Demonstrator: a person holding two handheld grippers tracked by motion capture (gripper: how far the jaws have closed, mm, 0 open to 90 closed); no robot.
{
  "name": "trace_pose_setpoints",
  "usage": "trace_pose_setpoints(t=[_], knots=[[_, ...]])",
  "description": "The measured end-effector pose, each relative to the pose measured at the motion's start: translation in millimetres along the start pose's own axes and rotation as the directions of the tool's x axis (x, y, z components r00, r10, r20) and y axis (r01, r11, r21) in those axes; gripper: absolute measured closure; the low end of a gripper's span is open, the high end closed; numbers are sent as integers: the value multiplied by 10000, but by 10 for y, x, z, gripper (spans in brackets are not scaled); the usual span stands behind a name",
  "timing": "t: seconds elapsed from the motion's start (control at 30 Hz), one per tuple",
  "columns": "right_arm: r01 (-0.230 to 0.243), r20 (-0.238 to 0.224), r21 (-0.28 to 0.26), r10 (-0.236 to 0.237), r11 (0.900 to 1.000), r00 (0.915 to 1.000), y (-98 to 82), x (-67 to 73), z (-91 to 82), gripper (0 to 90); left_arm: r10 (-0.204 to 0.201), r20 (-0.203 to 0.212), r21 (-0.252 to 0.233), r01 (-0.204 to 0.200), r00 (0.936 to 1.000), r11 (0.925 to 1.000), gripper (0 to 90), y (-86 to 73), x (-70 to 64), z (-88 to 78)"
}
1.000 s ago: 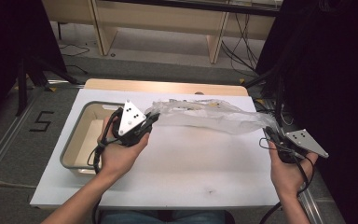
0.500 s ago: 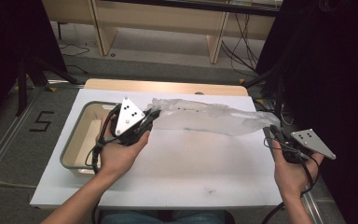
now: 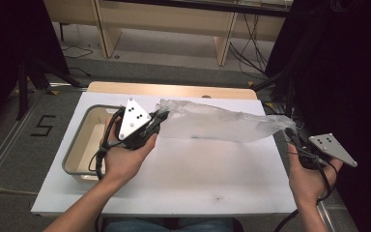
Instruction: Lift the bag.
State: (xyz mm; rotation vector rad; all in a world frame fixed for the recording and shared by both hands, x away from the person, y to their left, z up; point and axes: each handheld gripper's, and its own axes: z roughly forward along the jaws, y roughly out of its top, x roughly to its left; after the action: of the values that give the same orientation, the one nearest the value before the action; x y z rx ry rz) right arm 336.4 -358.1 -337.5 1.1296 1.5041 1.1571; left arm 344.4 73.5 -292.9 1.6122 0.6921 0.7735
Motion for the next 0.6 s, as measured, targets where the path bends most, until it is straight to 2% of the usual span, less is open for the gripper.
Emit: trace_pose_setpoints(t=[0.33, 0.6], knots=[[13, 52, -226, -12, 9997, 10000, 59, -9, -23, 900, -60, -62, -119, 60, 10000, 9999, 885, 26, 18, 4], [-4, 13, -135, 4, 9999, 10000, 47, -3, 6, 900, -125, -193, -12, 125, 9997, 9999, 885, -15, 68, 45]])
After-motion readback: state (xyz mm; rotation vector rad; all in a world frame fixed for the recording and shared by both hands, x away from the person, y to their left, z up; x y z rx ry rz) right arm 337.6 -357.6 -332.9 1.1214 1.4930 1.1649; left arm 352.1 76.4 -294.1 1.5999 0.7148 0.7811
